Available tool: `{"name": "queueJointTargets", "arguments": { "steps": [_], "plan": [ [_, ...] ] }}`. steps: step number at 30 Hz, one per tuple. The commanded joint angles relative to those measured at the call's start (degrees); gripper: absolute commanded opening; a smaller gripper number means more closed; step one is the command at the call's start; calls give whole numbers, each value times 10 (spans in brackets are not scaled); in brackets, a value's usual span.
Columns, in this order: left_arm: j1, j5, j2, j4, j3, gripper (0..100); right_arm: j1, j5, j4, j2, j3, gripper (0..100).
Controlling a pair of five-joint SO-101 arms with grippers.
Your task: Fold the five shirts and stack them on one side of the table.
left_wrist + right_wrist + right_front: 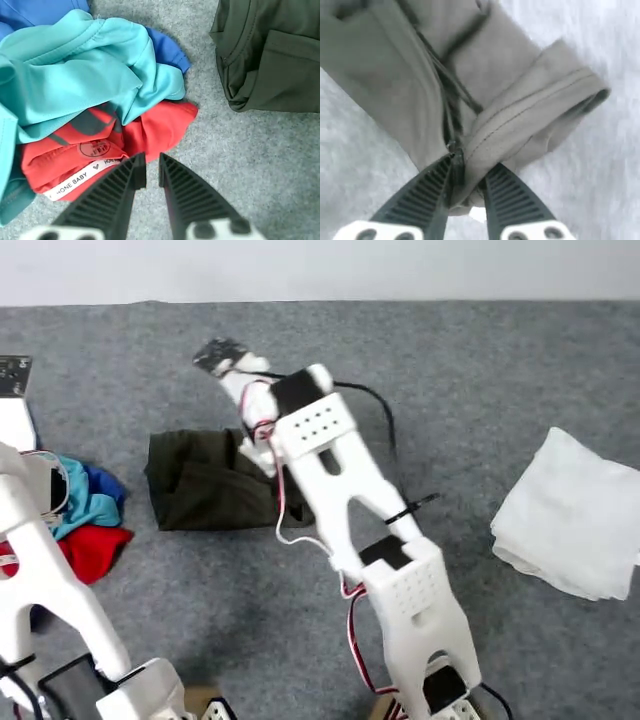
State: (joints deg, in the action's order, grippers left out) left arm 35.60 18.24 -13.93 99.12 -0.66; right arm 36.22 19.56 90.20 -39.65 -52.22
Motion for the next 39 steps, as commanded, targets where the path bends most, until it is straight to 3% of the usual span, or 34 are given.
{"name": "queueJointTargets", "arguments": {
  "steps": [1,24,28,31,39],
  "plan": [
    [2,-10,-23,-9,-13,58,34,11,-43,3,-28,10],
    [4,-19,-25,-11,-65,58,144,11,-246,-54,-28,13],
    [4,-19,-25,-4,-65,58,144,7,-282,-75,-28,158],
    [4,-19,-25,3,-65,58,144,-55,-262,-64,-43,279],
    [4,-19,-25,3,-65,58,125,-69,-93,-17,-175,284]
  ]
}}
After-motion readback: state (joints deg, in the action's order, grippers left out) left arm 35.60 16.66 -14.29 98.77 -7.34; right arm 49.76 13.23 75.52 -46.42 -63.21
